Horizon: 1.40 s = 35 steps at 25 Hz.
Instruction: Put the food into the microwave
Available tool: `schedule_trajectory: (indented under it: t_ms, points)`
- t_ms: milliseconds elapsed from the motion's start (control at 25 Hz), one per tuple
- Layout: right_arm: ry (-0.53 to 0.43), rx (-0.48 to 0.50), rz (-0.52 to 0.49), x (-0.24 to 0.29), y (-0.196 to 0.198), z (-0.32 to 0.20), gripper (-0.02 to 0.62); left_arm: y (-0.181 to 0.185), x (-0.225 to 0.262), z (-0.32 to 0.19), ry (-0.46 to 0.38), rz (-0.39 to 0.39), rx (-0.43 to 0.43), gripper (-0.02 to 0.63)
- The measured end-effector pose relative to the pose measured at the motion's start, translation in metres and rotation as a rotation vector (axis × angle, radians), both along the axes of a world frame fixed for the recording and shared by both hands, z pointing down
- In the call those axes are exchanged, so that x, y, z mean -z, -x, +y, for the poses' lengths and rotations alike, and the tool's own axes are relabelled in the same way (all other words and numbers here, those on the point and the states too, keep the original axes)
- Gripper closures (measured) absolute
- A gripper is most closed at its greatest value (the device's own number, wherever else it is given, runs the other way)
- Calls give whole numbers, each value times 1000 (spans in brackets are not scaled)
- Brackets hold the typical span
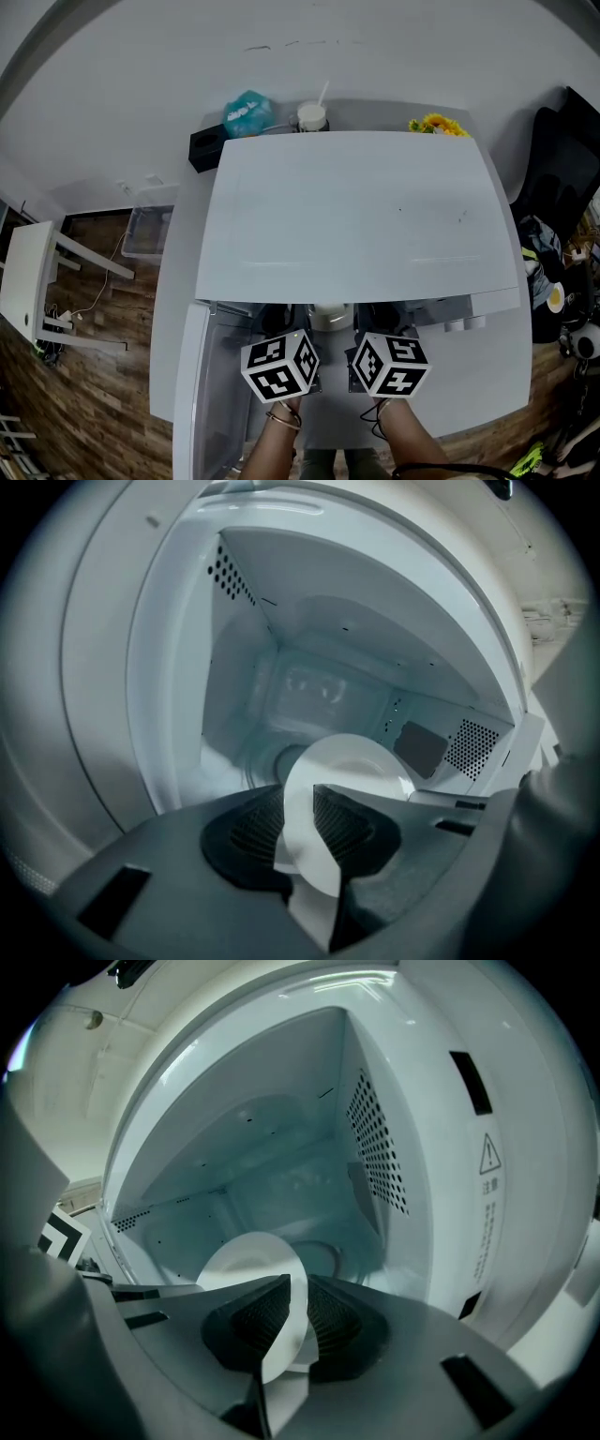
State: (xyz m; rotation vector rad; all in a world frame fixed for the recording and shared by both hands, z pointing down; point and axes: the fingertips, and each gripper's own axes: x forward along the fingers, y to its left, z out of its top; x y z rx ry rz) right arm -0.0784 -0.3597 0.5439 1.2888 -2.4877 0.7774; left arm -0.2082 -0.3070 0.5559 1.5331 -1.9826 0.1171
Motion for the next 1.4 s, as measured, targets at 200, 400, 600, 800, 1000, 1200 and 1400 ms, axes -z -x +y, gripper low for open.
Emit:
schedule_trajectory:
  t_ms: [200,400,600,800,1000,1200,1400]
  points:
    - [-22,-34,7,0,3,-9,526,4,1,-9,-23,3,8,506]
    - [-29,-66,12,-4,7,-15,526,9,0,-18,-54,1,11,506]
    - [-42,-96,29,-7,7,-20,526,11,-2,-24,-79,-5,15,506]
    - [-52,-102,63,-8,9,-26,525,12,-6,-30,-79,-15,13,506]
    - [-37,-100,78,-10,11,-29,525,13,-9,-33,-77,-21,15,506]
    - [-46,-100,92,-14,11,-29,525,13,-9,-33,-85,-51,12,506]
    - [-49,-94,110,-16,10,-30,525,11,-10,-34,-80,-80,-1,506]
